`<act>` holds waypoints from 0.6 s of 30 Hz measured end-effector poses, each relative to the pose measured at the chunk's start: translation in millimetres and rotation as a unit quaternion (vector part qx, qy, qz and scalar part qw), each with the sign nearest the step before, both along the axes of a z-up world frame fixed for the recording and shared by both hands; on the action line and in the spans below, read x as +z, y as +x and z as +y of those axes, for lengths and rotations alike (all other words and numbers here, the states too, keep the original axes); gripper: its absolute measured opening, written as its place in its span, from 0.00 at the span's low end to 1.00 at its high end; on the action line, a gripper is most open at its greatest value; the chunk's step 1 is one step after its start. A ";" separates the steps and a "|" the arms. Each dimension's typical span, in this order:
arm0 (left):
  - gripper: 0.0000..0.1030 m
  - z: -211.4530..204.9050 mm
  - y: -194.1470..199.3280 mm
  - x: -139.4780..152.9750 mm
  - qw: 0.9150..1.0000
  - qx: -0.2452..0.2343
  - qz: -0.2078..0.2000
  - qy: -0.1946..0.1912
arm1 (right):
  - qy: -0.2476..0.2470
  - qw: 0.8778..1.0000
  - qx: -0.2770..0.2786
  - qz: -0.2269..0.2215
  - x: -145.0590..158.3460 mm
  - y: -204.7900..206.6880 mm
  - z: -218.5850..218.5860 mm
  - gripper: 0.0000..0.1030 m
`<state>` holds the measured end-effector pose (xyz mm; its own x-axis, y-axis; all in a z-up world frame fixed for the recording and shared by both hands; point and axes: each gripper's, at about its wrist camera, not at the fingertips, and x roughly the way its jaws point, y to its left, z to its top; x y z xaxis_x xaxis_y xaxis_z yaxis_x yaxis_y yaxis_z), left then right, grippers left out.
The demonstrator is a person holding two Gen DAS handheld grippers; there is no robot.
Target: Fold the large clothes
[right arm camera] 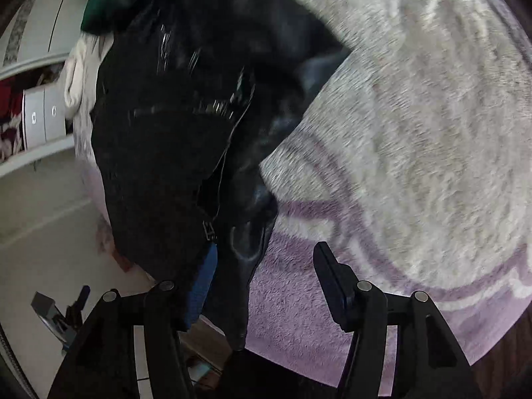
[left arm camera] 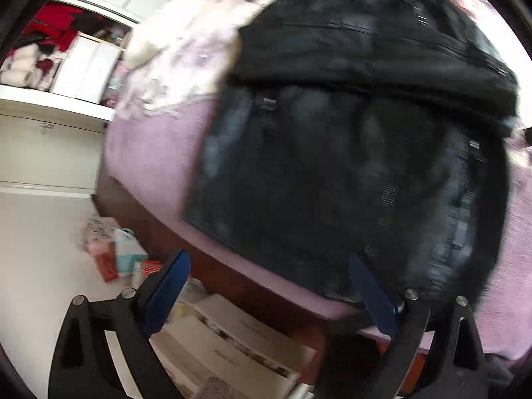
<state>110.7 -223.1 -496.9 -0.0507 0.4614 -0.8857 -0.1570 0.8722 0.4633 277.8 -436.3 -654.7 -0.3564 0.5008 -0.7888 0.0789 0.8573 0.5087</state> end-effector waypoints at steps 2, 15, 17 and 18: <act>0.96 -20.4 -1.4 -8.8 1.000 -0.001 0.007 -0.013 | -0.014 1.000 0.028 -0.002 -31.5 -16.0 30.9 0.61; 0.96 -197.9 -27.3 -84.8 0.980 -0.186 0.028 0.064 | -0.152 0.986 0.055 -0.052 9.3 -37.3 -76.3 0.55; 0.96 -211.9 -29.5 -110.7 0.971 -0.212 0.037 0.102 | -0.166 0.985 0.027 -0.042 12.0 -36.9 -107.5 0.56; 0.96 -216.3 -29.5 -126.2 0.965 -0.224 0.044 0.128 | -0.176 0.984 0.004 -0.033 11.3 -37.8 -131.9 0.56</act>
<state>81.3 -439.4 -623.1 0.1346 0.6574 -0.7414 0.2594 0.6987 0.6667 240.0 -568.2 -643.3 -0.3011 0.1901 -0.9345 0.0479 0.9817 0.1843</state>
